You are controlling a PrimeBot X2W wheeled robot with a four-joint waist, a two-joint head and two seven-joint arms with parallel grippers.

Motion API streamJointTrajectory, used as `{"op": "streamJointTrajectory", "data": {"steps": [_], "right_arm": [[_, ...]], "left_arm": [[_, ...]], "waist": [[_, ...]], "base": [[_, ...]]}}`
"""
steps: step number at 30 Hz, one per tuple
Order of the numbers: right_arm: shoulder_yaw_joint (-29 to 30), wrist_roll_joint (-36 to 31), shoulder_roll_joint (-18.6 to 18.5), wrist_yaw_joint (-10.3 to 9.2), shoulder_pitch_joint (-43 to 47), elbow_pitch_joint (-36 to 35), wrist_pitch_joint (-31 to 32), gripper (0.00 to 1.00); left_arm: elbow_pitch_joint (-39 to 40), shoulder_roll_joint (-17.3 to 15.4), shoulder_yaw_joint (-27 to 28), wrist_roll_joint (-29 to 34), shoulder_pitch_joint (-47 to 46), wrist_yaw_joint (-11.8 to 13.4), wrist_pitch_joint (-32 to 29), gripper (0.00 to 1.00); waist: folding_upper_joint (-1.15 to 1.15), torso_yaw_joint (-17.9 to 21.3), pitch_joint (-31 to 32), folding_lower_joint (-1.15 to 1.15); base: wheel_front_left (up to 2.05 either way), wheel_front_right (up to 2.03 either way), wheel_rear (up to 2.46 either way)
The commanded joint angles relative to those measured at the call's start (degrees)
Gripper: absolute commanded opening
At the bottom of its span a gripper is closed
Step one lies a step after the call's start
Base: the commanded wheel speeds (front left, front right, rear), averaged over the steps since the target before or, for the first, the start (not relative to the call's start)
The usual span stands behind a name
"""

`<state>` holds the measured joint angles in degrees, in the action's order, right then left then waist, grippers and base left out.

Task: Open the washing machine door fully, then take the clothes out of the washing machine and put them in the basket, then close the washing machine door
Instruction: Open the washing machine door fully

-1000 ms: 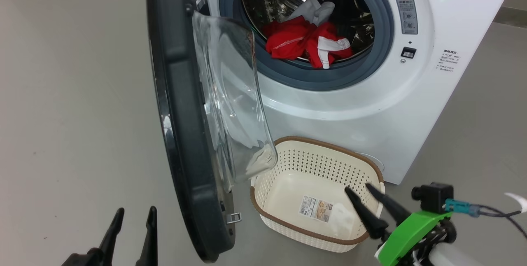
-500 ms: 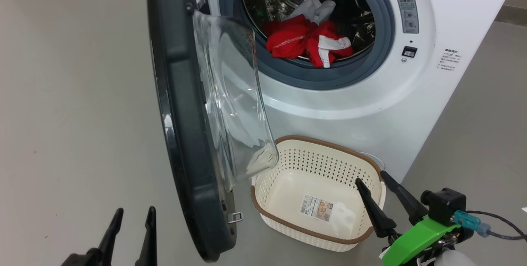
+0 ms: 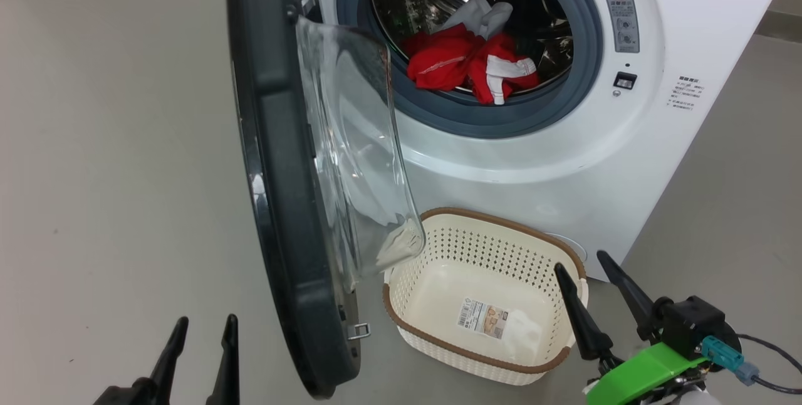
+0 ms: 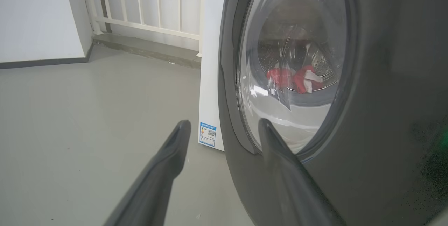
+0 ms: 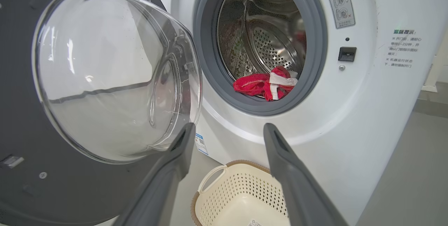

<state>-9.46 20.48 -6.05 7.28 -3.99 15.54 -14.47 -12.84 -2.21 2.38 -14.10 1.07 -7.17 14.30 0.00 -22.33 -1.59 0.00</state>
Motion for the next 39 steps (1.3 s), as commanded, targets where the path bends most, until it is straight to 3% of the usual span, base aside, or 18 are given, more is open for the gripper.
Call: {"op": "streamJointTrajectory", "data": {"steps": [1, 15, 16, 17, 23, 28, 33, 39], "right_arm": [[-0.75, -0.81, -0.12, 0.21, -0.13, -0.78, -0.52, 1.0], [0.82, -2.99, 1.09, 0.21, 1.35, 1.8, -0.52, 1.0], [0.82, -3.01, 1.11, 0.21, 1.34, 1.75, -0.52, 1.0], [0.85, -3.01, 1.13, 0.21, 1.35, 1.71, -0.52, 1.0], [1.02, -3.24, 1.23, 0.21, 1.35, 1.06, -0.52, 1.0], [1.1, -3.41, 1.08, 0.21, 1.22, 0.59, -0.52, 1.0], [1.47, -3.6, 1.12, 0.21, 1.25, 0.41, -0.52, 1.0], [1.44, -3.74, 1.24, 0.21, 0.92, 0.36, -0.52, 1.0]], "left_arm": [[1.34, -0.66, 1.77, 0.33, -1.15, -0.32, 0.7, 1.0], [1.59, -0.66, 1.55, 0.83, -0.9, -0.32, 0.7, 1.0], [1.84, -0.66, 1.54, 0.75, -0.92, -0.32, 0.7, 0.43], [2.2, -0.66, 1.55, 0.68, -0.99, -0.32, 0.7, 0.0], [7.67, -0.66, 3.81, -0.8, -2.54, -0.32, 0.7, 0.0], [17.96, -0.66, 4.24, -3.8, -4.75, 0.04, 0.7, 0.0], [26.41, -0.66, -5.0, -3.71, -3.62, 0.05, 0.7, 0.0], [21.96, -0.66, -17.19, -3.57, -0.46, -0.14, 0.7, 0.0]], "waist": [[0.0, -0.06, 0.09, 0.0], [0.0, -0.18, 0.62, 0.0], [0.0, -0.16, 0.65, 0.0], [0.0, -0.16, 0.67, 0.0], [0.0, -0.29, 0.53, 0.0], [0.0, -0.38, 0.28, 0.0], [0.0, -0.32, 0.15, 0.0], [0.0, -0.13, -0.36, 0.0]], "base": [[0.0, 0.0, 0.0], [0.0, 0.0, 0.0], [0.0, 0.0, 0.0], [0.0, 0.0, 0.0], [0.0, 0.0, 0.0], [0.0, 0.0, 0.0], [0.0, 0.0, 0.0], [0.0, 0.0, 0.0]]}}
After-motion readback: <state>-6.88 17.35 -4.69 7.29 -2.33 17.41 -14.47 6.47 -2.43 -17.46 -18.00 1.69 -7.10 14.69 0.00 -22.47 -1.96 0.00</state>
